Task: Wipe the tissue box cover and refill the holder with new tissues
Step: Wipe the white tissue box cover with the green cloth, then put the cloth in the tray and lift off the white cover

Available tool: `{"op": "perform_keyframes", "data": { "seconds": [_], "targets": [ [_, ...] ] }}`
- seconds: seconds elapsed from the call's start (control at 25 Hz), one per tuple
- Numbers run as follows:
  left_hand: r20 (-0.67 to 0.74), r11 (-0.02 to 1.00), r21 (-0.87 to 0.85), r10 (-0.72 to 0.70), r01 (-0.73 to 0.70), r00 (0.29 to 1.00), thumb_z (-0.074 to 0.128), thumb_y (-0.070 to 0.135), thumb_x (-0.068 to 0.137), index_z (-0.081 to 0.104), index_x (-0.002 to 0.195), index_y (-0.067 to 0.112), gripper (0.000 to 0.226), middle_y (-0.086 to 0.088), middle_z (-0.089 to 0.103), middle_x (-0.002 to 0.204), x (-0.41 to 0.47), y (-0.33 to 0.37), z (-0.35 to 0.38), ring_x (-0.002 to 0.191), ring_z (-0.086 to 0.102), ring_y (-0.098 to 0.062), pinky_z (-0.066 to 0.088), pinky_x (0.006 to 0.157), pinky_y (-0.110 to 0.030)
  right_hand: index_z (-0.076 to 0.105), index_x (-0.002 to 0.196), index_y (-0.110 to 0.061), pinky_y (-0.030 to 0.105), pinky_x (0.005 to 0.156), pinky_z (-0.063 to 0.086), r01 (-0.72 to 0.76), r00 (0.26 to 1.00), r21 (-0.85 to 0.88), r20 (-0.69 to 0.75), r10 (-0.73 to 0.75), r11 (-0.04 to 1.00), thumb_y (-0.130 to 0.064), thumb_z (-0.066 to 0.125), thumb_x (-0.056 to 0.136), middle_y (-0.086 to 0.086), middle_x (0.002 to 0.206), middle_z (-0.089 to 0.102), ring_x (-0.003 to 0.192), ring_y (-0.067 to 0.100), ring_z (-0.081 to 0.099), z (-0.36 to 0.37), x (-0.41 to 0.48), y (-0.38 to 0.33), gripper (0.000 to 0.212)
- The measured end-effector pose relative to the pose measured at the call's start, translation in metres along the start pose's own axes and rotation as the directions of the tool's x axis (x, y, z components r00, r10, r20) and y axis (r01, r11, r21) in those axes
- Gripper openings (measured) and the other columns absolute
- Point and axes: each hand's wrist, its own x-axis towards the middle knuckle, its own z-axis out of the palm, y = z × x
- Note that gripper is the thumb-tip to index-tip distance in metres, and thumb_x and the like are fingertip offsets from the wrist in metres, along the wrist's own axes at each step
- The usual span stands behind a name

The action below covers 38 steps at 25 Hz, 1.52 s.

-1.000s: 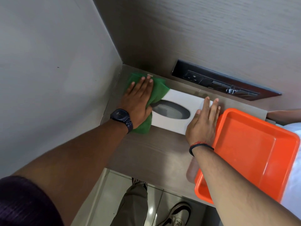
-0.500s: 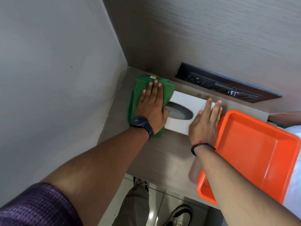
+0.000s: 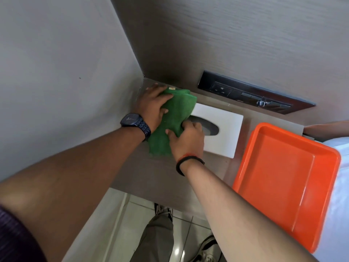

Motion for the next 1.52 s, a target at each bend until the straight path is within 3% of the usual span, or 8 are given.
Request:
{"op": "perform_keyframes", "data": {
  "seconds": [0.28, 0.52, 0.88, 1.08, 1.2, 1.32, 1.4, 1.52],
  "targets": [
    [-0.177, 0.836, -0.287, -0.526, 0.468, 0.832, 0.067, 0.039, 0.082, 0.047, 0.132, 0.009, 0.061, -0.018, 0.049, 0.133, -0.035, 0.027, 0.014, 0.122, 0.043, -0.031, 0.032, 0.097, -0.029, 0.059, 0.097, -0.011, 0.039, 0.078, 0.053, -0.066, 0.998, 0.402, 0.018, 0.064, 0.913, -0.019, 0.069, 0.081, 0.009, 0.092, 0.069, 0.088, 0.030, 0.064, -0.034, -0.005, 0.002, 0.020],
    [-0.030, 0.985, -0.032, -0.172, 0.171, 0.985, 0.052, 0.065, 0.080, 0.038, 0.140, 0.016, 0.080, -0.016, 0.037, 0.147, -0.035, 0.093, 0.041, 0.134, 0.031, -0.032, 0.030, 0.109, -0.044, 0.058, 0.095, -0.012, 0.043, 0.082, 0.053, -0.015, 0.971, 0.653, -0.172, 0.167, 0.757, 0.000, 0.068, 0.082, 0.011, 0.097, 0.070, 0.087, 0.024, 0.066, -0.132, -0.010, 0.104, 0.021],
    [0.306, 0.902, 0.378, 0.091, -0.209, 0.948, 0.025, 0.091, 0.063, -0.007, 0.147, 0.023, 0.114, -0.007, -0.001, 0.159, -0.002, 0.104, 0.093, 0.143, -0.004, -0.026, 0.003, 0.116, -0.045, 0.058, 0.094, -0.022, 0.042, 0.094, 0.050, -0.174, 0.959, 0.714, -0.033, 0.280, 0.678, 0.006, 0.061, 0.086, 0.001, 0.101, 0.070, 0.092, 0.015, 0.065, -0.146, -0.023, 0.236, 0.029],
    [0.256, 0.901, 0.392, 0.087, -0.186, 0.963, 0.019, 0.089, 0.067, -0.011, 0.148, 0.020, 0.111, -0.008, -0.004, 0.159, -0.003, 0.104, 0.103, 0.143, -0.006, -0.029, 0.002, 0.115, -0.045, 0.052, 0.104, -0.014, 0.035, 0.081, 0.046, -0.303, 0.886, 0.345, -0.242, 0.396, 0.888, -0.021, 0.069, 0.082, 0.008, 0.100, 0.064, 0.099, 0.033, 0.063, -0.120, -0.027, 0.240, 0.029],
    [0.247, 0.901, 0.392, 0.089, -0.184, 0.965, 0.018, 0.090, 0.066, -0.010, 0.148, 0.020, 0.111, -0.009, -0.004, 0.159, -0.004, 0.102, 0.104, 0.143, -0.006, -0.029, 0.002, 0.115, -0.045, 0.041, 0.135, -0.012, 0.041, 0.101, 0.036, -0.193, 0.839, -0.218, -0.542, 0.046, 0.957, -0.046, 0.058, 0.080, 0.018, 0.134, 0.051, 0.125, 0.036, 0.046, -0.114, -0.028, 0.232, 0.067],
    [0.262, 0.899, 0.398, 0.077, -0.181, 0.962, 0.018, 0.090, 0.066, -0.010, 0.148, 0.020, 0.111, -0.008, -0.004, 0.159, -0.004, 0.102, 0.106, 0.143, -0.006, -0.029, -0.001, 0.113, -0.044, 0.020, 0.151, -0.022, 0.051, 0.118, 0.013, -0.045, 0.979, -0.517, -0.195, -0.066, 0.855, -0.053, 0.041, 0.090, 0.014, 0.160, 0.018, 0.148, 0.033, 0.014, -0.102, -0.016, 0.227, 0.072],
    [0.279, 0.905, 0.380, 0.087, -0.194, 0.956, 0.020, 0.090, 0.065, -0.008, 0.148, 0.022, 0.110, -0.007, -0.003, 0.159, -0.003, 0.102, 0.104, 0.143, -0.005, -0.028, -0.003, 0.112, -0.042, 0.016, 0.153, -0.023, 0.056, 0.119, 0.007, -0.063, 0.996, -0.559, -0.089, 0.016, 0.827, -0.052, 0.039, 0.091, 0.012, 0.162, 0.011, 0.149, 0.032, 0.006, -0.098, -0.012, 0.226, 0.072],
    [0.137, 0.959, 0.275, 0.036, -0.073, 0.990, 0.029, 0.086, 0.069, 0.011, 0.147, 0.022, 0.103, -0.012, 0.013, 0.157, -0.006, 0.089, 0.086, 0.143, 0.008, -0.030, 0.004, 0.112, -0.042, 0.042, 0.140, -0.009, 0.053, 0.110, 0.032, -0.045, 0.934, -0.399, -0.342, -0.103, 0.916, -0.043, 0.047, 0.091, 0.023, 0.145, 0.041, 0.135, 0.041, 0.035, -0.099, -0.016, 0.199, 0.059]
  ]
}}
